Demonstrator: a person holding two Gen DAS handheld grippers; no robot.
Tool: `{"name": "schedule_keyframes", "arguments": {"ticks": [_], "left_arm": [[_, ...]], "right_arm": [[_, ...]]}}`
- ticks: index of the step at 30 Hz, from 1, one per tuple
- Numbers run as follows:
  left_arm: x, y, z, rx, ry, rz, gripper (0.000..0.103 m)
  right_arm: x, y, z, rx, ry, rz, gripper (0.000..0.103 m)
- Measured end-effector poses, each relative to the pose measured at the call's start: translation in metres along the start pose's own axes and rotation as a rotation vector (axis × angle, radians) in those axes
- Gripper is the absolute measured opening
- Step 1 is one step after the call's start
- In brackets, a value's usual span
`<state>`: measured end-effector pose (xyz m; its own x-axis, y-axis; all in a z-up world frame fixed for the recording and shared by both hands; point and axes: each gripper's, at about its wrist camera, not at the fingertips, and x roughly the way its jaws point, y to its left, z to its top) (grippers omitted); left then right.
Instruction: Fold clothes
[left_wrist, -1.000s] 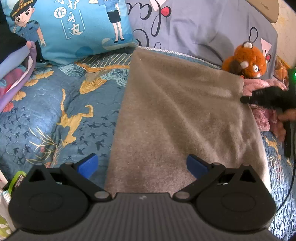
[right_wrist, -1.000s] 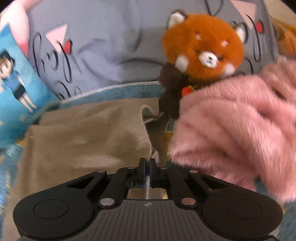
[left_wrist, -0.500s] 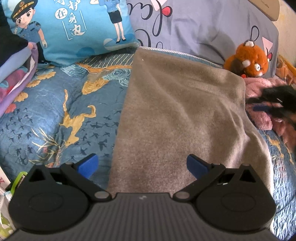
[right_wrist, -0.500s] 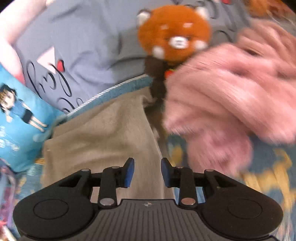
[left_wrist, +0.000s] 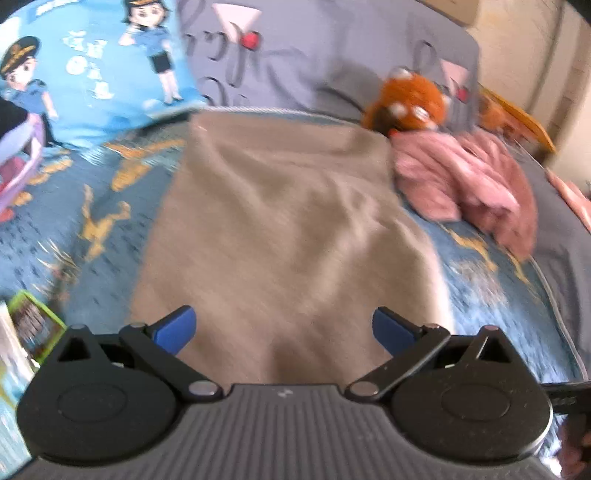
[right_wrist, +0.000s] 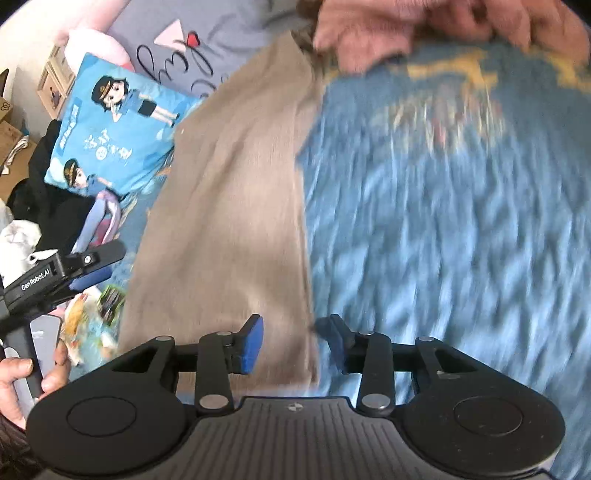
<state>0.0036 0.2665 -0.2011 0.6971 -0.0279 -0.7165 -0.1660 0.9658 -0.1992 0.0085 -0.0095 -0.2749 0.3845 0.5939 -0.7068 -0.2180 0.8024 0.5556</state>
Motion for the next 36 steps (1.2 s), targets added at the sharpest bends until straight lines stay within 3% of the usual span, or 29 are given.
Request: {"name": "schedule_keyframes", "arguments": {"ticks": [2, 3, 4, 7, 12, 19, 23, 24, 29, 32, 36], "left_arm": [[-0.006, -0.02, -0.01, 0.024, 0.018, 0.001, 0.103], [-0.009, -0.029, -0.015, 0.035, 0.025, -0.002, 0.103], [-0.012, -0.038, -0.02, 0.047, 0.033, -0.01, 0.103], [-0.019, -0.062, -0.035, 0.108, 0.062, -0.038, 0.103], [-0.035, -0.098, -0.064, 0.339, 0.065, -0.076, 0.103], [-0.043, -0.137, -0.083, 0.491, -0.011, -0.02, 0.103], [-0.042, -0.156, -0.092, 0.594, -0.067, 0.053, 0.103], [-0.043, -0.159, -0.094, 0.611, -0.07, 0.039, 0.103], [-0.052, -0.166, -0.093, 0.591, -0.092, -0.078, 0.102], [-0.048, -0.168, -0.09, 0.564, -0.092, -0.053, 0.097], [-0.04, -0.16, -0.083, 0.484, -0.064, -0.064, 0.081]], "right_arm": [[-0.002, 0.003, -0.007, -0.003, -0.02, 0.011, 0.032], [-0.002, 0.004, -0.008, 0.002, -0.028, 0.024, 0.023], [-0.003, 0.004, -0.008, 0.016, -0.033, 0.048, 0.006], [-0.01, 0.006, -0.007, 0.026, -0.066, 0.097, 0.005], [-0.03, 0.006, -0.004, 0.046, -0.102, 0.158, 0.005], [-0.043, 0.013, 0.011, 0.144, -0.076, 0.294, 0.005], [-0.046, 0.021, 0.019, 0.143, -0.067, 0.307, 0.005], [-0.045, 0.024, 0.022, 0.137, -0.068, 0.303, 0.005], [-0.043, 0.037, 0.032, 0.099, -0.064, 0.301, 0.005], [-0.044, 0.044, 0.032, 0.079, -0.065, 0.299, 0.005], [-0.046, 0.051, 0.031, 0.066, -0.063, 0.3, 0.005]]}}
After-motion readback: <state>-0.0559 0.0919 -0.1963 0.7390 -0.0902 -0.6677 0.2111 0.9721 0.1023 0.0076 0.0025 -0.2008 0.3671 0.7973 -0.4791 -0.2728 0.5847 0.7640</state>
